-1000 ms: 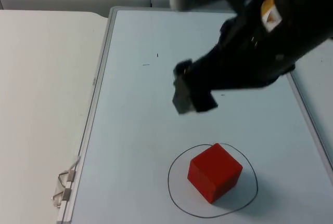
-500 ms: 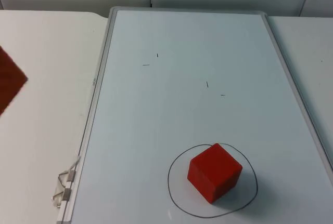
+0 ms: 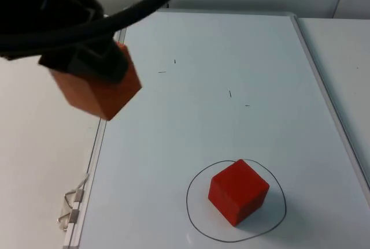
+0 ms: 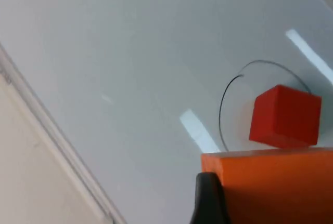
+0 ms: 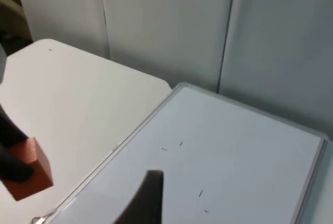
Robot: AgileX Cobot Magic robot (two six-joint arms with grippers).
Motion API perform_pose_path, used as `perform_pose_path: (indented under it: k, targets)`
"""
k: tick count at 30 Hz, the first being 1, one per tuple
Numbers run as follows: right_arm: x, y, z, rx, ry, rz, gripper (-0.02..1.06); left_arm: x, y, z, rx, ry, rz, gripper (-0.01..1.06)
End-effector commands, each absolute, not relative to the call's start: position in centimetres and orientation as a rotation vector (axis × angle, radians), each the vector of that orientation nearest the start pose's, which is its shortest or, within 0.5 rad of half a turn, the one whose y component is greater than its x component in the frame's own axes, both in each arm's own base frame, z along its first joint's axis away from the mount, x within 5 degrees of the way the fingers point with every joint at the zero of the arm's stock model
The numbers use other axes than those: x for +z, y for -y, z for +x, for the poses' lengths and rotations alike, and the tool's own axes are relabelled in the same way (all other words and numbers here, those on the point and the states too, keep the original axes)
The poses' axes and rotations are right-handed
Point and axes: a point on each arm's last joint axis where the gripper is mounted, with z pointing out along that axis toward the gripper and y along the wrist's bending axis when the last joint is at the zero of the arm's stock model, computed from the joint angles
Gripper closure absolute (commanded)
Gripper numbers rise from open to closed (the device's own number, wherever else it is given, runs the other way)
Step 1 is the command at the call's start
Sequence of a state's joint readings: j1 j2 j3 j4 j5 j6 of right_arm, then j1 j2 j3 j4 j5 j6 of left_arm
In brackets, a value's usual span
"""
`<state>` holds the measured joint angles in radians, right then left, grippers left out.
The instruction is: Pick up one cube with the left hand and another cube with the right hand. First place the cube in the right hand at the target position, then stack the cube in the left hand on top.
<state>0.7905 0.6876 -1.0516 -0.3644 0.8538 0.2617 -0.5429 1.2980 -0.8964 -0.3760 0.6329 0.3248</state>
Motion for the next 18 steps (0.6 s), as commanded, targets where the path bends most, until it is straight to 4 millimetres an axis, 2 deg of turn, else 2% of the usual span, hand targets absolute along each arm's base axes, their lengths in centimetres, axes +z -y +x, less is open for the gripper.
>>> perform_pose_path:
  k: [1,2,3,5,7,8,11,12,15,18]
  targets:
    - [43.1,-5.5,9.0,0.269,-1.851,-0.560,0.13,28.0,17.0,21.9,-0.526,-2.349,0.834,0.82]
    - [43.1,-5.5,9.0,0.263,-1.849,-0.560,0.13,27.8,17.9,22.0,-0.531,-2.333,0.858,0.82]
    - [43.1,-5.5,9.0,0.263,-1.849,-0.560,0.13,27.8,17.9,22.0,-0.531,-2.333,0.858,0.82]
    - [43.1,-5.4,9.0,0.247,-1.843,-0.561,0.13,26.7,20.6,21.6,-0.527,-2.289,0.965,0.82]
    - [43.1,-5.4,9.0,0.247,-1.843,-0.561,0.13,25.6,22.3,21.3,-0.525,-2.266,1.021,0.82]
    - [43.1,-5.4,9.0,0.247,-1.843,-0.561,0.13,25.6,22.3,21.3,-0.525,-2.266,1.021,0.82]
    - [43.1,-5.4,9.0,0.241,-1.852,-0.563,0.13,23.8,24.5,20.7,-0.529,-2.253,1.083,0.82]
    - [43.1,-5.4,9.0,0.241,-1.852,-0.563,0.13,23.8,24.5,20.7,-0.529,-2.253,1.083,0.82]
    - [43.0,-5.4,9.0,0.239,-1.855,-0.563,0.13,22.1,26.4,20.6,-0.530,-2.261,1.129,0.82]
    - [43.0,-5.3,9.0,0.238,-1.857,-0.563,0.13,21.7,27.3,21.0,-0.530,-2.267,1.142,0.82]
